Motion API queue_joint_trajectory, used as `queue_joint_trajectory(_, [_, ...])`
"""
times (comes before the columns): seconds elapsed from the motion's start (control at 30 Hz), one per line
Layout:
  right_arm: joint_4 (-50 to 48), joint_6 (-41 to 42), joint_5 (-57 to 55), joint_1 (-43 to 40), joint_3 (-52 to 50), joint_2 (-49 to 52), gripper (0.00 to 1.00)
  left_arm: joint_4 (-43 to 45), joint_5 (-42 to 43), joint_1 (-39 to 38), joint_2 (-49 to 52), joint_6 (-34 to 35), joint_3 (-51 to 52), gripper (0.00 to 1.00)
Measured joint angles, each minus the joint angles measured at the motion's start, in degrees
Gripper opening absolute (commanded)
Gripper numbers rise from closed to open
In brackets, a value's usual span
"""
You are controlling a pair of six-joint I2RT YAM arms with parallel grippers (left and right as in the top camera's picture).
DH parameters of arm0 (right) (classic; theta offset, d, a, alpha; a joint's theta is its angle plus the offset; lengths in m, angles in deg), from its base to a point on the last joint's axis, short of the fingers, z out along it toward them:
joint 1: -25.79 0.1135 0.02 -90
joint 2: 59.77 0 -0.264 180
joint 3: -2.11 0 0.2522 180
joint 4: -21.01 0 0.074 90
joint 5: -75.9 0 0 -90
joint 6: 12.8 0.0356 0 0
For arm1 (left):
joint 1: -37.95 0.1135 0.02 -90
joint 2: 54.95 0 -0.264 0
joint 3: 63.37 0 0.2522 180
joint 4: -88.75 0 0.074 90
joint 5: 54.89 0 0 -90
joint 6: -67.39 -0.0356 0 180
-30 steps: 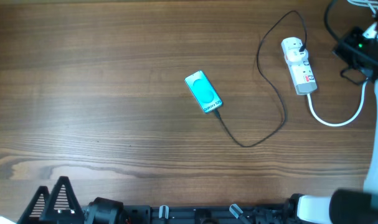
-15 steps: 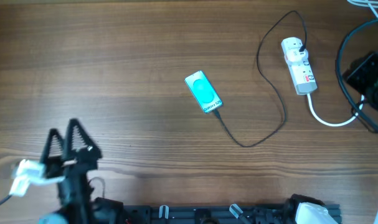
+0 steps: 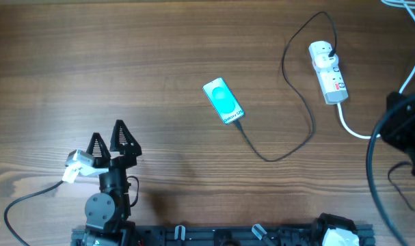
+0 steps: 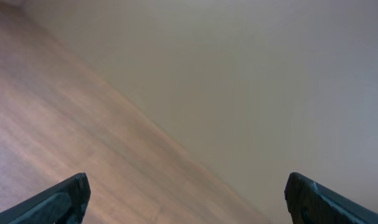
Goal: Plug charger to phone and switch on socket
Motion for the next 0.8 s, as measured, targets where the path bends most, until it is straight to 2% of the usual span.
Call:
queue_joint_trajectory(0.1, [0.7, 0.0, 0.3, 0.0, 0.0, -2.1, 0.08, -3.6, 0.0, 0.0, 0.0, 0.0, 0.1, 1.00])
queue_joint_trajectory(0.23, [3.3, 0.0, 0.7, 0.0, 0.0, -2.4, 0.22, -6.4, 0.0, 0.0, 0.0, 0.0, 0.3, 1.00])
queue_joint_trajectory(0.27, [4.6, 0.0, 1.3, 0.0, 0.0, -2.4, 0.40, -6.4, 0.1, 0.0, 0.0, 0.0, 0.3, 1.00])
queue_joint_trajectory(0.3, [5.4, 0.0, 2.4, 0.0, 0.0, -2.4, 0.73, -6.4, 0.1, 0.0, 0.0, 0.0, 0.3, 1.00])
queue_joint_trajectory(0.33, [6.0, 0.2, 4.1, 0.0, 0.0, -2.4, 0.99, -6.4, 0.2, 0.0, 0.0, 0.0, 0.3, 1.00])
queue_joint_trajectory(0.47, [10.3, -0.4, 12.2, 0.1, 0.0, -2.4, 1.00, -6.4, 0.2, 0.0, 0.0, 0.0, 0.3, 1.00])
queue_joint_trajectory(0.67, [15.3, -0.6, 14.8, 0.1, 0.0, -2.4, 1.00, -6.4, 0.2, 0.0, 0.0, 0.0, 0.3, 1.00])
queue_joint_trajectory(0.73, [15.8, -4.7, 14.8, 0.1, 0.0, -2.4, 1.00, -6.4, 0.2, 0.0, 0.0, 0.0, 0.3, 1.00])
queue_joint_trajectory(0.8, [15.8, -12.5, 14.8, 0.1, 0.0, -2.4, 1.00, -6.4, 0.2, 0.0, 0.0, 0.0, 0.3, 1.00])
